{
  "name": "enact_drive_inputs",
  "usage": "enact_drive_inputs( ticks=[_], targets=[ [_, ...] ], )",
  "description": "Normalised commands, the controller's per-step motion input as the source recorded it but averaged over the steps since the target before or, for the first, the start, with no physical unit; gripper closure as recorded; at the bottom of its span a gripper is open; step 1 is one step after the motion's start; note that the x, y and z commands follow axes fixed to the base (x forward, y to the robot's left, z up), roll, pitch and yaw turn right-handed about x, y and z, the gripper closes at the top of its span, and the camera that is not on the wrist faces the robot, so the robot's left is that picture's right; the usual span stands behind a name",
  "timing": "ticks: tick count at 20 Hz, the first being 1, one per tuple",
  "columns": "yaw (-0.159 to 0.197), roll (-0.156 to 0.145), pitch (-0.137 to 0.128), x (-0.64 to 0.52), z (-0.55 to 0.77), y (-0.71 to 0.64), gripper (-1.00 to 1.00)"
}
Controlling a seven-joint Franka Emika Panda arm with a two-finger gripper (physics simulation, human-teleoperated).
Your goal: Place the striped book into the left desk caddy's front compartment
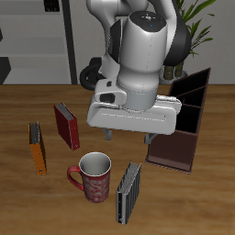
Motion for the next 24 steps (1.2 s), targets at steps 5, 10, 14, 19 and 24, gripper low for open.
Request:
enact_drive_inputs(
  ticks=[5, 10, 14, 19, 24],
  targets=[
    [-0.016, 0.0, 0.011, 0.08, -0.13, 0.02, -1.0],
    [-0.029, -0.01, 0.015, 0.1, -0.26, -0.05, -1.0],
    [-0.009, -0.014, 0.032, 0.05, -0.18, 0.03, -1.0],
    [-0.005, -0.01, 0.029, 0.08, -0.3, -0.04, -1.0],
    [-0.024, 0.001, 0.013, 0.03, -0.15, 0.01, -1.0]
  ],
)
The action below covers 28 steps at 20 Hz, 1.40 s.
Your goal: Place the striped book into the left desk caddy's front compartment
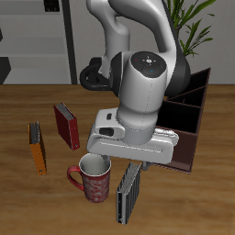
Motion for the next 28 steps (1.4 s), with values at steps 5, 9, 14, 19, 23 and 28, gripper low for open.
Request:
enact_drive_inputs(
  ticks=[5, 9, 14, 19, 23, 28],
  targets=[
    [-0.008, -0.005, 0.024, 0.02, -0.24, -0.01, -1.0],
    [-0.021, -0.025, 0.027, 0.01, -0.17, -0.11, -1.0],
    [-0.004, -0.002, 0.003, -0.02, -0.13, -0.01, -1.0],
    [-0.014, -0.01, 0.027, 0.01, -0.19, -0.01, -1.0],
    [-0.01, -0.001, 0.017, 0.0, -0.14, 0.02, -1.0],
    [0.004, -0.008, 0.015, 0.0, -0.13, 0.0, -1.0]
  ],
)
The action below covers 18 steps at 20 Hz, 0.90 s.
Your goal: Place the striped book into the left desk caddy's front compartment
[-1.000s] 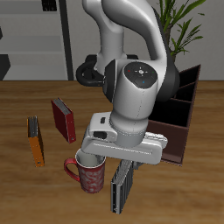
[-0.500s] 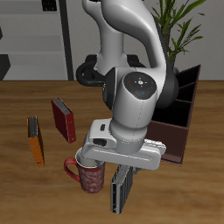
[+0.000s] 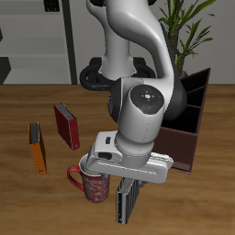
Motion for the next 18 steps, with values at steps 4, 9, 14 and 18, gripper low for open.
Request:
enact_drive_inputs(
  ticks=[4, 9, 14, 18],
  targets=[
    [0.005, 0.003, 0.015, 0.03, -0.12, 0.03, -1.0],
    [0.0, -0.02, 0.036, 0.02, -0.17, -0.03, -1.0],
    [0.006, -0.014, 0.042, 0.07, -0.22, -0.04, 1.0],
    [-0.013, -0.004, 0.018, 0.01, -0.12, -0.04, 1.0]
  ],
)
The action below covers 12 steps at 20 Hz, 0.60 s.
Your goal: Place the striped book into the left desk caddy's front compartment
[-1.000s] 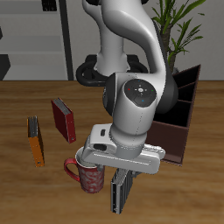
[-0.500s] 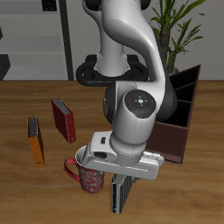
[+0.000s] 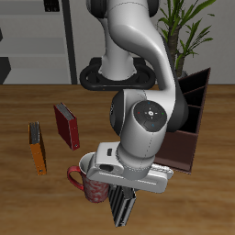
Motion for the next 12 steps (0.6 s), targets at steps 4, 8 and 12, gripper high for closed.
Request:
enact_drive_inputs(
  ticks=[4, 8, 12],
  targets=[
    [0.015, 0.024, -0.01, -0.04, 0.04, 0.06, 1.0],
    [-0.004, -0.009, -0.027, -0.1, 0.23, 0.01, 1.0],
    [0.004, 0.003, -0.033, -0.12, 0.27, 0.0, 1.0]
  ],
)
